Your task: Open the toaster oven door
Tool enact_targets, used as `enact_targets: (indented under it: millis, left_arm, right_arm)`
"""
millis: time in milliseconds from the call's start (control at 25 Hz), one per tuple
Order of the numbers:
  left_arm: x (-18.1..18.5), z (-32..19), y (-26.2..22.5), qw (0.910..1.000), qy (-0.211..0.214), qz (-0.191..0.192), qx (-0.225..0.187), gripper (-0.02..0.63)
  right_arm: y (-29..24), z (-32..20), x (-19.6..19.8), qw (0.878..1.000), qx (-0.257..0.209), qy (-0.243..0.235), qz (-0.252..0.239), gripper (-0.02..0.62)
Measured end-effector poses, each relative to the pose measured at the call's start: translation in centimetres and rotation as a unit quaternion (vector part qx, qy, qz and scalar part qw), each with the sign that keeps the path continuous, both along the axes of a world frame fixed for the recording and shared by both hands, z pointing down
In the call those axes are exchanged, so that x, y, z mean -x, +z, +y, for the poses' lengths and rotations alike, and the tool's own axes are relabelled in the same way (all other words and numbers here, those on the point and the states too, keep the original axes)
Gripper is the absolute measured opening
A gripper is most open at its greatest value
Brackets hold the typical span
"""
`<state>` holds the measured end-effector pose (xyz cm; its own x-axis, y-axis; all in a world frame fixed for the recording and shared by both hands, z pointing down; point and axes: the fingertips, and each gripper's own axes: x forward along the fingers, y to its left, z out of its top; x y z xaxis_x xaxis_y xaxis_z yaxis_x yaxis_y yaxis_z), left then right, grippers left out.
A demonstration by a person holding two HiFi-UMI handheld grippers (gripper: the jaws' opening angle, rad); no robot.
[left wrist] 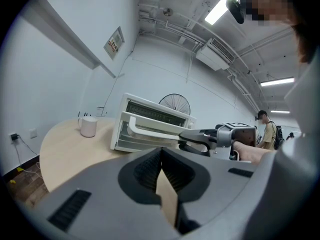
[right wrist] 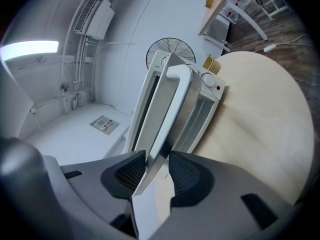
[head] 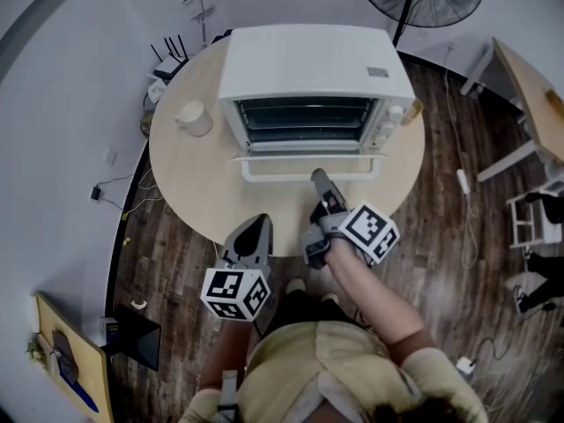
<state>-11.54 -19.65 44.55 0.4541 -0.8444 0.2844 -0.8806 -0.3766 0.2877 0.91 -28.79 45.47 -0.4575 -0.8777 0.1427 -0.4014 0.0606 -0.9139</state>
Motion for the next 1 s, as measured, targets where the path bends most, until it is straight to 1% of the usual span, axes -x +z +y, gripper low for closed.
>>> enact_targets:
  millis: [320,520,760,1000]
  left_arm:
    - [-0.3,0.8,0.3,1.0000,0.004,-0.002,0.004,0.002]
    - [-0.2,1.3,0.6,1.0000,0.005,-0.003,0.008,0.002]
    - [-0.5,1.9,1.1,0.9999,0.006,-0.007,0.014,0.002]
    - [-0.5,2.4,1.7,0.9997,0.005,-0.009,0.023,0.002]
  right_arm:
    - [1.9,1.9,0.0,1.000,0.015,-0.005,0.018,0.143]
    - [3.0,3.0,0.6,1.000,0.029,-0.008,0.000,0.143]
    - [5.0,4.2,0.2,0.998,0.049,-0.010,0.028,0.140]
    - [6.9,5.1,0.5,0.998,0.059,-0.014,0.025,0.137]
